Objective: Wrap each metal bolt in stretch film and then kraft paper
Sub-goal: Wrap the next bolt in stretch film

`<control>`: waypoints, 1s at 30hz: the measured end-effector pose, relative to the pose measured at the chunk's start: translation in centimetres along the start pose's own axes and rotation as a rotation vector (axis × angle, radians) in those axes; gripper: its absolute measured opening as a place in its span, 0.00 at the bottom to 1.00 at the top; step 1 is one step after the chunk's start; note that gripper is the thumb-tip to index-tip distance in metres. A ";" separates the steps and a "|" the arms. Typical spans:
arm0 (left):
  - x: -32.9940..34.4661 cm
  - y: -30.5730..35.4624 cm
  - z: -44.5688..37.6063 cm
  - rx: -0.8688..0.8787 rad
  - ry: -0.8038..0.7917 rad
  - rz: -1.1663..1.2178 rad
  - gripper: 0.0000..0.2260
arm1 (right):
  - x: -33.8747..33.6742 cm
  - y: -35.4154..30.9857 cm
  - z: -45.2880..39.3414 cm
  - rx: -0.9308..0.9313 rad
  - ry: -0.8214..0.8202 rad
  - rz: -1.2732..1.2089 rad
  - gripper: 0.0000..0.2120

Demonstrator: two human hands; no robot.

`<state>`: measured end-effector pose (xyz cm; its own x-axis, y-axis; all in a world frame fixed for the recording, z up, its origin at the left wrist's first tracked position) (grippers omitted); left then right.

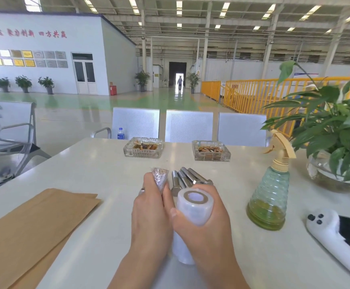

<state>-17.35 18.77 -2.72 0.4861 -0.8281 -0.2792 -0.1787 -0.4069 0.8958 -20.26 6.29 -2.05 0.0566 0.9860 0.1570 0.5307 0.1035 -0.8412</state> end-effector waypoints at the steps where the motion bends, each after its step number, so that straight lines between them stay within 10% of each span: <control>1: 0.1 -0.4 -0.1 -0.066 -0.012 0.061 0.16 | 0.0 -0.3 0.1 -0.009 0.005 0.011 0.21; 10: -2.9 -4.4 -4.3 0.000 0.272 -0.322 0.08 | 0.7 -2.4 2.6 -0.073 -0.066 0.074 0.21; 18: -0.6 -4.9 -3.9 -0.397 -0.252 0.536 0.10 | -2.6 2.6 -3.1 0.419 -0.016 -0.138 0.18; 30: -0.1 -2.6 -2.4 -0.301 -0.328 0.588 0.14 | -2.7 6.8 -3.8 0.608 -0.009 -0.278 0.18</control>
<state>-14.85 20.80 -4.17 0.0933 -0.9688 0.2295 -0.0659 0.2240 0.9724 -13.61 3.85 -6.23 -0.0217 0.9129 0.4076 -0.0468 0.4063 -0.9125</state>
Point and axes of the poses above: each hand's wrist, its own z-axis away from the middle knuckle, its own x-axis out of the palm, y = z × x, the point moved 4 cm from there along -z, towards the middle knuckle, and after that the axes turned 9 degrees about -z, right-handed, at the moved point
